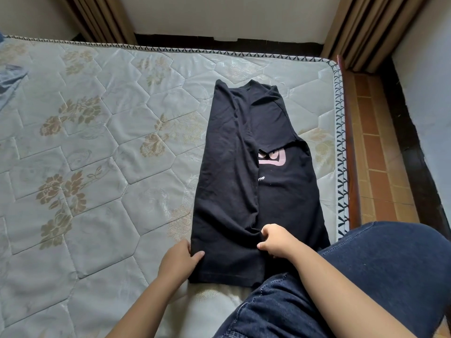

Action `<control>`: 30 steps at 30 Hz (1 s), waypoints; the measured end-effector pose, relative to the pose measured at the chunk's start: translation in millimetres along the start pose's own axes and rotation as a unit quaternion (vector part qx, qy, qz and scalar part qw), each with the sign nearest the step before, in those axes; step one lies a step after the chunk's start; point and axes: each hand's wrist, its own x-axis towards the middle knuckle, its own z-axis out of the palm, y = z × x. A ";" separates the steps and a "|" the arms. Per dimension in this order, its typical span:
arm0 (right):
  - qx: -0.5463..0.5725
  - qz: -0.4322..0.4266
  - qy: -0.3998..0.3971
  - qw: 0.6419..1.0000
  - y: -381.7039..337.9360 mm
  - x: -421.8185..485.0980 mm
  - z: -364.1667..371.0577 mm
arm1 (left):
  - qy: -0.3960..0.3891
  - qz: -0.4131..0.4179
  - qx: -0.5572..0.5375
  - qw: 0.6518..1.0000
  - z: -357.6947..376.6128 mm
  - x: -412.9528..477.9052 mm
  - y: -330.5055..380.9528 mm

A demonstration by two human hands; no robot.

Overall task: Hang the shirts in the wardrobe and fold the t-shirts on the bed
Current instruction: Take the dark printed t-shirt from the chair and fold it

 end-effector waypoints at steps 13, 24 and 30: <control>-0.062 -0.015 0.060 0.996 -2.4 6.5 -2.2 | -0.036 -0.003 0.114 0.993 -14.2 -0.7 11.7; 0.147 0.053 0.143 0.977 -33.2 42.4 -20.5 | -0.063 0.127 0.200 0.969 8.5 4.6 57.2; 0.245 0.039 0.196 0.949 -26.3 61.3 -39.6 | -0.101 0.114 0.237 0.960 5.1 11.6 63.5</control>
